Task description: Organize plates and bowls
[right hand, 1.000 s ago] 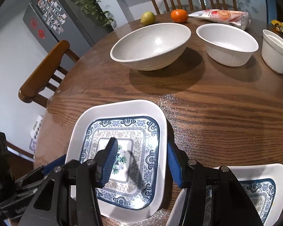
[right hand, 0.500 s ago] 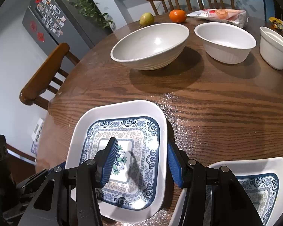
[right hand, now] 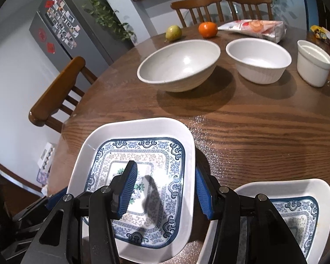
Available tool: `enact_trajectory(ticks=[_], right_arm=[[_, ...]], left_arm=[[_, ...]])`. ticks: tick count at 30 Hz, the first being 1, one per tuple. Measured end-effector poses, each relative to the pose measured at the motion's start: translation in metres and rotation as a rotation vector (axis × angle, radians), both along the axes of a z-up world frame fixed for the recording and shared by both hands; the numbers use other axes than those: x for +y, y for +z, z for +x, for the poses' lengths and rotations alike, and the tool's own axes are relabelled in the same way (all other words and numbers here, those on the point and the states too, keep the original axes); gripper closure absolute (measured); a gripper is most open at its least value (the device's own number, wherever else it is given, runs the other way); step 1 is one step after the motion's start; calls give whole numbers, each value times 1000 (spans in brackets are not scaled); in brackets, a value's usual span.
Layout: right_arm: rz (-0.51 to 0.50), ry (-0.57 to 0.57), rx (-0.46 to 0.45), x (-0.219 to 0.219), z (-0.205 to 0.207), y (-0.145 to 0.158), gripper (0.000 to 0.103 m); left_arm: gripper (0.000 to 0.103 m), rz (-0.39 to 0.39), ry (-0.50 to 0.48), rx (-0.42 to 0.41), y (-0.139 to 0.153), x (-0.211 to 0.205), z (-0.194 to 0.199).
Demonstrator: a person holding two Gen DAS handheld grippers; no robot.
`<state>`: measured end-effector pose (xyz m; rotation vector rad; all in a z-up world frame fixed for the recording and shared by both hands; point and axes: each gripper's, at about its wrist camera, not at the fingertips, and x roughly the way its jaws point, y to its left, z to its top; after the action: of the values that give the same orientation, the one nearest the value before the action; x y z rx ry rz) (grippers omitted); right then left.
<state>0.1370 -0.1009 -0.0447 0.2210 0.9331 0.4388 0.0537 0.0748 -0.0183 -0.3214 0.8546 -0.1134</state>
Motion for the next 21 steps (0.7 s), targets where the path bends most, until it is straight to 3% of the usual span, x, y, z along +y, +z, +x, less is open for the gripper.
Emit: enact_trajectory(ticks=[21], right_arm=[[-5, -88, -97, -23, -29, 27, 49]], left_arm=[[53, 15, -88, -54, 14, -33, -12]])
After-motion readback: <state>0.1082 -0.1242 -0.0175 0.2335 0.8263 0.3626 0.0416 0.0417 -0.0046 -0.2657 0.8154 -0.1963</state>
